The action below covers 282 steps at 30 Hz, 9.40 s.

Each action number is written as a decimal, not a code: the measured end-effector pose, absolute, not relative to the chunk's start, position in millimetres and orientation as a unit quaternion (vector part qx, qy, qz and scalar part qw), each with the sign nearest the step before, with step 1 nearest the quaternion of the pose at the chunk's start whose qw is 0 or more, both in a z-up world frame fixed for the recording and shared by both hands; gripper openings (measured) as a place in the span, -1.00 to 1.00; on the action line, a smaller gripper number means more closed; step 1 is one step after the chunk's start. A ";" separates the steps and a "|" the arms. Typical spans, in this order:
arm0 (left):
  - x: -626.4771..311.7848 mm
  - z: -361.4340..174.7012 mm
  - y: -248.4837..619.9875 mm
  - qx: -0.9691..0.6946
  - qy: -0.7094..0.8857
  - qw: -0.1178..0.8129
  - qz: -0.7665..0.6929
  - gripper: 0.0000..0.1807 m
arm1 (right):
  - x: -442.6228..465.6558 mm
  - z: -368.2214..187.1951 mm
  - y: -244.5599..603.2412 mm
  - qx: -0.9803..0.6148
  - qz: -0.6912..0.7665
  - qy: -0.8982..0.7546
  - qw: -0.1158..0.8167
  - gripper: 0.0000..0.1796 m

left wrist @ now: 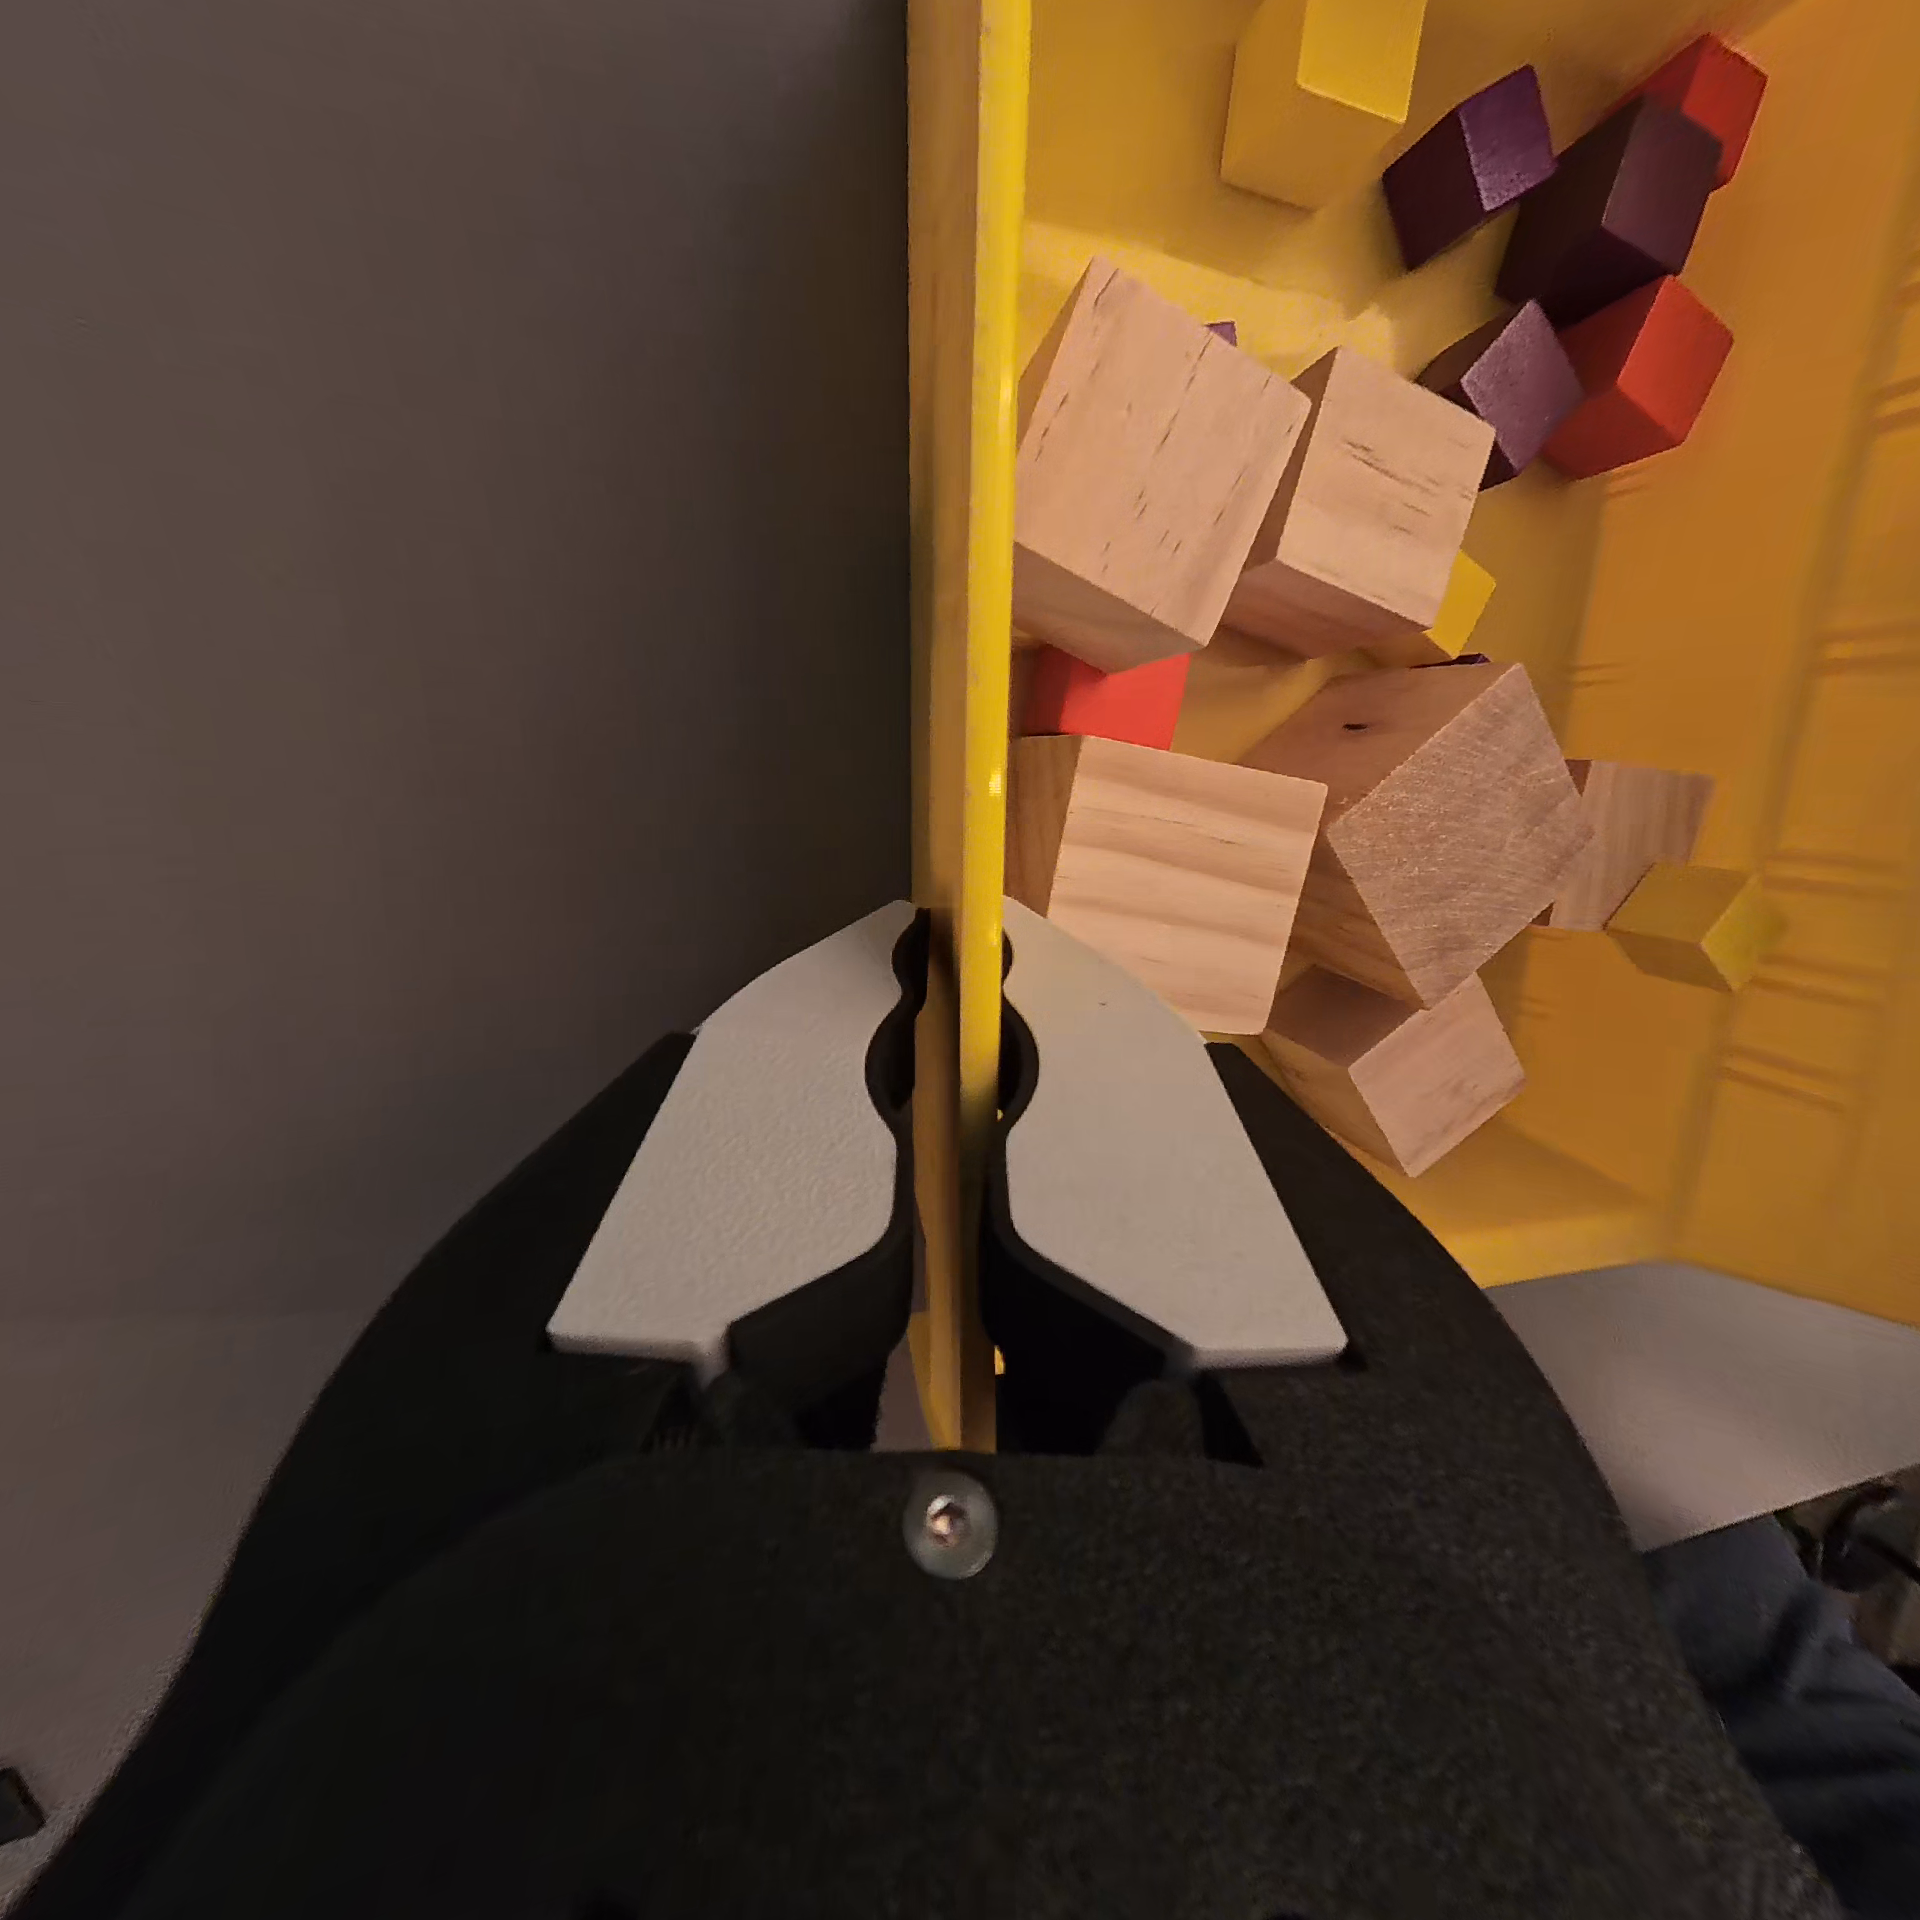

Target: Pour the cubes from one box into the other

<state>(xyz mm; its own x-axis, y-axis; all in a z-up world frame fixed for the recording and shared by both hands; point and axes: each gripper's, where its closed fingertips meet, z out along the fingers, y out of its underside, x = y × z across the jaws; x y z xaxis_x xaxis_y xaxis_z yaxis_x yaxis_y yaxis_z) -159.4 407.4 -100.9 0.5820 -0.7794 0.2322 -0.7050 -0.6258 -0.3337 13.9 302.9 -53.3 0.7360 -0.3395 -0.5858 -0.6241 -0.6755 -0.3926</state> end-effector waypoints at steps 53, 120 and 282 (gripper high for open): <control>149.0 67.9 195.6 -0.717 0.678 0.130 -0.094 -0.93 | 299.6 83.1 54.8 -0.860 -0.008 0.439 0.259 -0.94; 288.4 64.0 110.7 -0.483 0.647 0.542 -0.233 -0.94 | 386.3 93.7 -73.5 -0.628 -0.241 0.337 0.659 -0.93; 270.2 58.1 112.3 -0.447 0.595 0.579 -0.335 -0.93 | 340.7 117.3 -71.8 -0.611 -0.344 0.284 0.654 -0.90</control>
<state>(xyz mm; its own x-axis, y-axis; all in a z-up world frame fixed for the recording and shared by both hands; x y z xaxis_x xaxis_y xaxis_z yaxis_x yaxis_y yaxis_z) 270.2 112.3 58.1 0.0684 -0.9186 -0.3892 -0.1437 0.3770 -0.9150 340.7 -71.8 117.3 0.6022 -0.7968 0.0488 0.1028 0.0168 -0.9946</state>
